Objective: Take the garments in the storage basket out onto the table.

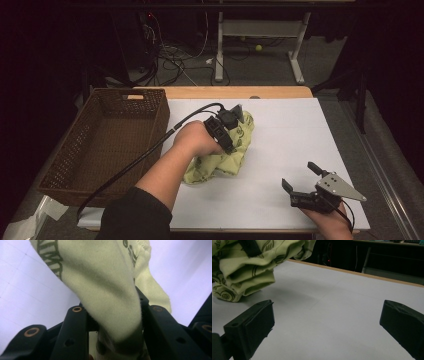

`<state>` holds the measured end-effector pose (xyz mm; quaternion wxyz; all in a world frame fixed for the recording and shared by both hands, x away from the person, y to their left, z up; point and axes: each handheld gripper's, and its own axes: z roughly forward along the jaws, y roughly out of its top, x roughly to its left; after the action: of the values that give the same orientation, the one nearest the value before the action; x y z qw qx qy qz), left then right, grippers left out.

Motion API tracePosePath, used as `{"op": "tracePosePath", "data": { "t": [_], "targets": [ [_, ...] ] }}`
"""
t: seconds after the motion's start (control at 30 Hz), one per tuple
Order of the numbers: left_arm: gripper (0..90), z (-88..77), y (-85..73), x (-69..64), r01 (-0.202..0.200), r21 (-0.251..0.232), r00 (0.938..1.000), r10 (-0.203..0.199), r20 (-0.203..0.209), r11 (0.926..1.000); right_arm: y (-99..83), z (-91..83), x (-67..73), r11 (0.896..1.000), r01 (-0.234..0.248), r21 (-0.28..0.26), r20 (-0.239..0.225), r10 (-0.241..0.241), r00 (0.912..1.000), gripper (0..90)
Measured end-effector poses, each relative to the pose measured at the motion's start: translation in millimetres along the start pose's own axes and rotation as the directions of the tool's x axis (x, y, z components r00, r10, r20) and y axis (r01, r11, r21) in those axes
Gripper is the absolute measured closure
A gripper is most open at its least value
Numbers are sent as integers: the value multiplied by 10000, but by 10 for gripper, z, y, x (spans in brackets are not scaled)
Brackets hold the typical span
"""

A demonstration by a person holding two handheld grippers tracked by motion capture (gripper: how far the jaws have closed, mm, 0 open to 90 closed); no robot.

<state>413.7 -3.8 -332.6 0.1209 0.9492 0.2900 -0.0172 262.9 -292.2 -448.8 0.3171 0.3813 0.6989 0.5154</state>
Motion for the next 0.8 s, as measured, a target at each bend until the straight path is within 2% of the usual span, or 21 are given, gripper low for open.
{"op": "tracePosePath", "data": {
  "t": [0.43, 0.6, 0.67, 0.8],
  "targets": [
    [620, 304, -29, 33, 62, 361, 10000, -61, -50, 9993, -1, 0, 3, 10000, -6, 7, 0, 6, 10000, 3],
    [611, 380, -23, 34, 39, 385, 10000, -37, -59, 9993, -2, 1, 0, 10000, -3, 2, 4, 3, 10000, 3],
    [611, 405, -27, 34, -173, 381, 9998, 178, -134, 9991, -2, 0, 0, 10000, 2, 1, -2, -2, 10000, 4],
    [610, 441, -22, 44, -95, 460, 9999, 100, -100, 9989, -2, -1, 1, 10000, -3, -2, -21, 3, 10000, 4]
  ]
}}
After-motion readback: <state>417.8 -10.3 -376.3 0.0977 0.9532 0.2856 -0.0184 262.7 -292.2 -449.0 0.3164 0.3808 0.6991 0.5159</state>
